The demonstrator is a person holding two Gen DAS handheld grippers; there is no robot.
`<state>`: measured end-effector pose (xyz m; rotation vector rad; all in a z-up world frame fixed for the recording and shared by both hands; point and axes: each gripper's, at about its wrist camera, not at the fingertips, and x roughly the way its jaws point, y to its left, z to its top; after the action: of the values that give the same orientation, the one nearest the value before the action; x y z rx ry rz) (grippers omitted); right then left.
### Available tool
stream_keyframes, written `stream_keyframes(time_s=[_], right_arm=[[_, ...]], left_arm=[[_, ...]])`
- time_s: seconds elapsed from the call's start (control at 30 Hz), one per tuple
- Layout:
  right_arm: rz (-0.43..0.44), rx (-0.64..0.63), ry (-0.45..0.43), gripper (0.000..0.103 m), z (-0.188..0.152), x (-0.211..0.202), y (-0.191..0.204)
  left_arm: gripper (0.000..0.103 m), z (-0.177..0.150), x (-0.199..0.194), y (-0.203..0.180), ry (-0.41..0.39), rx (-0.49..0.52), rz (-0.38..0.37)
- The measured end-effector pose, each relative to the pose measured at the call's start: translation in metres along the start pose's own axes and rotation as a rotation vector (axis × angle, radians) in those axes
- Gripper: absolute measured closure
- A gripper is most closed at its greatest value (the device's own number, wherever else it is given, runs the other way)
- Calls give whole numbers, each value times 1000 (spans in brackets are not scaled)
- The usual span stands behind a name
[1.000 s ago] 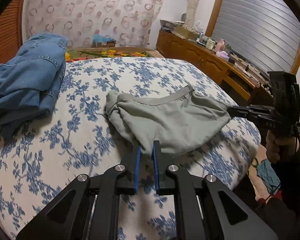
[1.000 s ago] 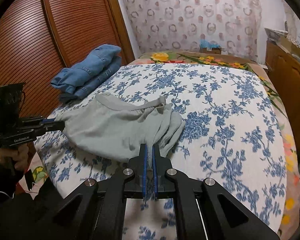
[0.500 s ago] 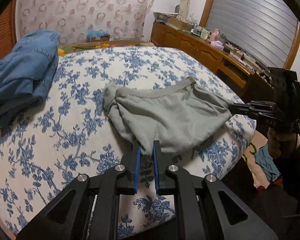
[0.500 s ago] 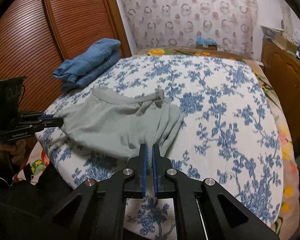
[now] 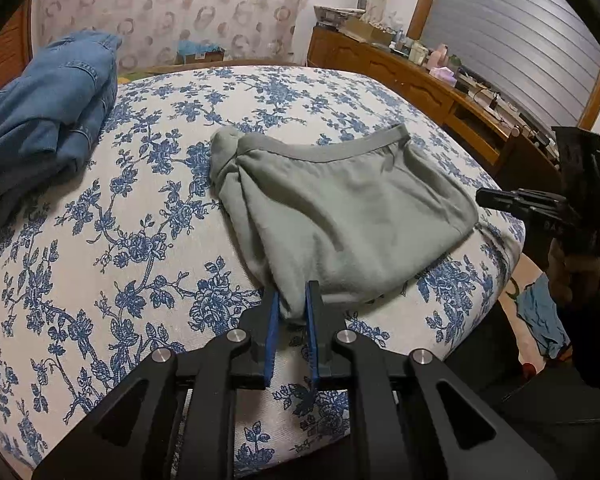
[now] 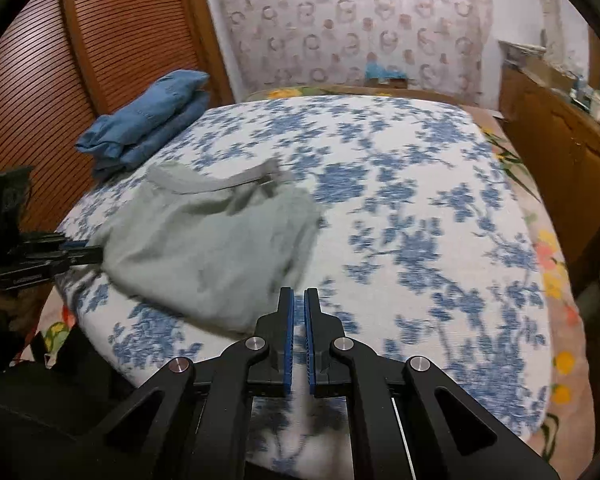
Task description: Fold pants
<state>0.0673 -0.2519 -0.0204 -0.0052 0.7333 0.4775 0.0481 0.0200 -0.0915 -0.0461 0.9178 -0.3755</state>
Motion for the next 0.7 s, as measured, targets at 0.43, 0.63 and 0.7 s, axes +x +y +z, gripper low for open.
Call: stream_keyframes(time_s=[0.43, 0.63, 0.7], right_arm=[[24, -6, -41, 98, 6, -8, 5], [9, -13, -35, 80, 12, 6, 10], [5, -17, -28, 71, 15, 12, 11]], left_arm=[[21, 24, -6, 5, -60, -13, 109], [21, 31, 6, 9, -64, -21, 135], [21, 31, 8, 8, -65, -18, 132]])
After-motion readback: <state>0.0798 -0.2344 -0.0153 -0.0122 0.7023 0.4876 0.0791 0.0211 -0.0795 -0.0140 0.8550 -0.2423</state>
